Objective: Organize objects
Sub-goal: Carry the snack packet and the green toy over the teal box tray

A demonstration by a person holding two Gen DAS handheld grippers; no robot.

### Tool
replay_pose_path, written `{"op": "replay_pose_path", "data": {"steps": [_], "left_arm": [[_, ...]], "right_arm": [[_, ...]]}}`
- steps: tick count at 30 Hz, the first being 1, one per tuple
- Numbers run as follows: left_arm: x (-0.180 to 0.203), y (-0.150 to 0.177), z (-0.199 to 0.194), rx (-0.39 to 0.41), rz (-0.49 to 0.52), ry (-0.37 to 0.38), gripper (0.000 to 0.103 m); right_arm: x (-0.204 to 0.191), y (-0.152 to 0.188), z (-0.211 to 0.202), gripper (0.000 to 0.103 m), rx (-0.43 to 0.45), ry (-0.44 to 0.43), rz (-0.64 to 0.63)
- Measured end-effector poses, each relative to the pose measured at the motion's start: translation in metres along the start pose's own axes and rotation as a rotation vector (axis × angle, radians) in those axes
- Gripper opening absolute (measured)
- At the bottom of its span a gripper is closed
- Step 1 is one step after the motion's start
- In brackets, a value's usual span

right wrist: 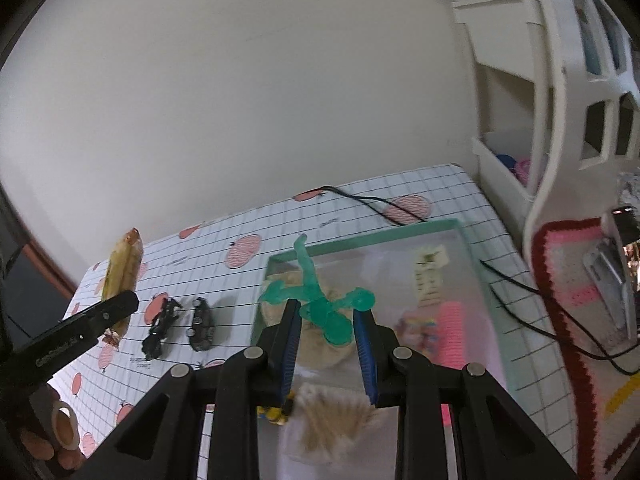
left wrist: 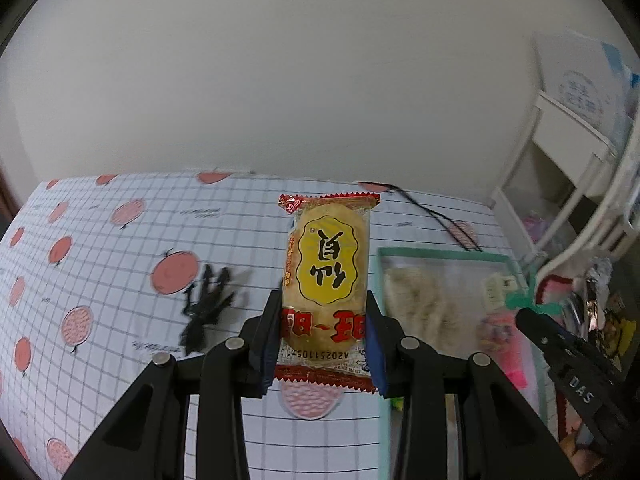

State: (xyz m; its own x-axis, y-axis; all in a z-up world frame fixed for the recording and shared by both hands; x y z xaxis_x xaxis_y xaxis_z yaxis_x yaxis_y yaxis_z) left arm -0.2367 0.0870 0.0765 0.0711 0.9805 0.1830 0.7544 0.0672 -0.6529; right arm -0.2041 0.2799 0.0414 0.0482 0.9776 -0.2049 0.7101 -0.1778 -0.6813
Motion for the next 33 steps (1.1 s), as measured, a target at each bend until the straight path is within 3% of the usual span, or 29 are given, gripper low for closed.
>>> {"op": "replay_pose_path", "data": {"steps": [17, 33], "left_arm": [[0.066, 0.012, 0.029, -0.020, 0.100, 0.123, 0.039], [0.076, 0.037, 0.071, -0.105, 0.127, 0.144, 0.039]], "right_arm": [[0.031, 0.000, 0.006, 0.029, 0.002, 0.054, 0.018], [0.033, 0.014, 0.032, 0.029, -0.061, 0.062, 0.009]]}}
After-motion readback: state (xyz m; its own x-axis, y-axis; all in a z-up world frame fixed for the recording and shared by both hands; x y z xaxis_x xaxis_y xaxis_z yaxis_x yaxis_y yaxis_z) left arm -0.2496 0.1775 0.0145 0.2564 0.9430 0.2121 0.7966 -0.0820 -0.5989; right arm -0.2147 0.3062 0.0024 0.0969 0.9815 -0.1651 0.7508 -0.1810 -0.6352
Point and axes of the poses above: each gripper's, at about its wrist camera, not at the fingertips, and z roughly the way its jaws point, x to its right, y to its underside, the point moved 6 cm from there along z, roughly the way its jaws point, and after that the axes turned 6 degrees about y, right-handed, at the moved point
